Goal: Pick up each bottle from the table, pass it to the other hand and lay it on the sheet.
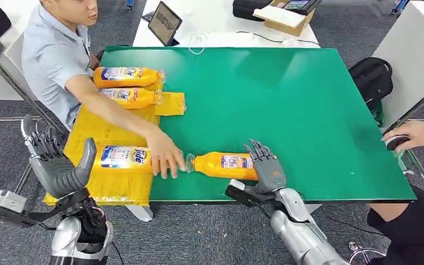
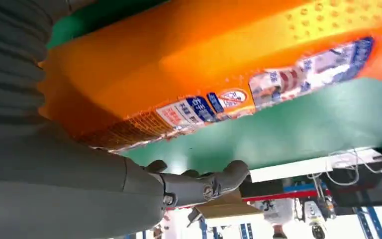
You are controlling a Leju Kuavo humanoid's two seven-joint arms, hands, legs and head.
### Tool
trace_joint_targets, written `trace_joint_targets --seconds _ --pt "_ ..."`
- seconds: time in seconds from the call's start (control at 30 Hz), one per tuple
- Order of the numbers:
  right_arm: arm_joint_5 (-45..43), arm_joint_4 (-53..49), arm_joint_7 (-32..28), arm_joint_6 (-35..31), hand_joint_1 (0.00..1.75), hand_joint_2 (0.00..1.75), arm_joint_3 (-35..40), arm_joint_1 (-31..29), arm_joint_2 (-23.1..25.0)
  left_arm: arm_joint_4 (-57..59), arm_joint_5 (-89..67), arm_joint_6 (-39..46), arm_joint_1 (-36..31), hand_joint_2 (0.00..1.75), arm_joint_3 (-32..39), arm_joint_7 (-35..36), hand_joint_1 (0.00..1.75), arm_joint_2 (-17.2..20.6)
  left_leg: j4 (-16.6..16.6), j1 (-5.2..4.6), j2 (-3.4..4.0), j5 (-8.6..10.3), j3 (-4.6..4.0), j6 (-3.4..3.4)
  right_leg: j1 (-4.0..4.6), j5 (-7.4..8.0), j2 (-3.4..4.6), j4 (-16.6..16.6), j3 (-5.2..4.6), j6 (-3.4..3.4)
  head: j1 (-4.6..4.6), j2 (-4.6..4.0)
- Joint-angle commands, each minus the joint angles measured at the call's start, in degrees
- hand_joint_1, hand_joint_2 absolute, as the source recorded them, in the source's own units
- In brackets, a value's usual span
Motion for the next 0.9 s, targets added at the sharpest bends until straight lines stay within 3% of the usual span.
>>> trace_joint_targets --seconds 0.03,0.37,0.47,0.5,0.6,0.63,0.67,0.7,0.73,0.77,0.9 --pt "2.5 8.4 3.5 1.0 0.00 1.75 0.6 -4.6 -0.9 0.1 -0.4 0.6 0.6 1.75 -2.6 0.2 0.00 1.3 0.0 0.03 0.08 -0.10 0.25 -0.05 0.04 -0.06 0.09 0.0 0.25 -0.11 0.00 0.00" --pt "3.0 10.4 4.5 2.8 0.00 1.75 0.8 -6.2 -0.6 1.0 -0.4 0.4 -0.2 1.75 -2.7 0.6 0.00 1.4 0.0 0.00 0.01 -0.04 0.16 -0.04 0.00 -0.03 0.02 0.0 0.17 -0.07 0.00 0.00" --pt "3.1 14.4 5.7 6.5 0.00 1.75 1.2 -9.0 0.1 2.4 0.0 0.0 -1.1 1.75 -2.7 1.2 0.00 1.3 0.0 0.01 0.08 -0.06 0.18 -0.05 0.02 -0.02 0.09 0.0 0.17 -0.09 -0.02 0.00" --pt "4.0 17.9 8.1 12.2 0.00 1.75 2.5 -11.0 0.3 2.8 1.3 -1.2 -1.4 1.75 -2.9 2.8 0.00 1.5 0.0 -0.01 0.06 -0.02 0.15 -0.04 0.00 0.00 0.07 0.0 0.14 -0.07 0.00 0.00" --pt "4.8 20.6 11.0 18.7 0.00 1.75 4.5 -13.1 -0.3 3.1 1.7 -1.8 -1.3 1.75 -2.6 4.0 0.00 2.0 0.0 -0.01 0.10 -0.01 0.18 -0.03 0.00 0.02 0.09 0.0 0.15 -0.06 0.00 0.00" --pt "4.9 20.9 11.1 19.5 0.14 1.75 4.8 -13.4 -0.4 3.1 1.5 -2.0 -1.3 1.75 -2.5 4.0 0.00 2.1 0.0 0.02 0.15 -0.04 0.28 -0.06 0.03 0.01 0.13 0.0 0.24 -0.11 0.00 0.00" --pt "4.3 21.1 10.9 20.4 1.29 1.75 4.7 -13.7 -0.5 3.1 1.1 -2.2 -1.4 1.75 -2.3 4.0 0.00 2.1 0.0 0.02 0.23 -0.03 0.34 -0.05 0.03 0.03 0.15 -0.1 0.28 -0.10 0.00 0.00" --pt "4.3 21.6 11.2 21.9 1.52 1.75 5.3 -14.2 -0.8 3.3 0.9 -2.7 -1.5 1.75 -2.3 4.1 0.00 2.2 -0.1 0.05 0.29 -0.05 0.50 -0.07 0.06 0.02 0.18 -0.1 0.42 -0.14 -0.02 0.00" --pt "3.9 21.7 11.5 22.8 1.69 1.75 5.3 -14.5 -0.8 3.3 0.8 -2.9 -1.5 1.75 -2.2 4.3 0.00 2.2 0.0 0.02 0.28 -0.05 0.61 -0.07 0.03 0.03 0.25 -0.1 0.45 -0.11 0.02 0.00" --pt "3.8 21.9 11.7 23.7 1.75 1.75 5.4 -14.7 -0.9 3.5 0.7 -3.0 -1.6 1.75 -2.2 4.3 0.00 2.2 0.0 0.02 0.30 -0.06 0.68 -0.06 0.02 0.03 0.29 -0.1 0.47 -0.11 0.00 0.00" --pt "3.5 23.4 14.2 27.1 1.75 1.75 6.2 -15.2 -0.7 4.0 -0.1 -3.3 -1.6 1.75 -2.1 4.5 0.00 2.2 -0.1 0.05 0.24 -0.02 0.80 -0.10 0.06 0.07 0.20 -0.1 0.50 -0.17 0.00 0.00"
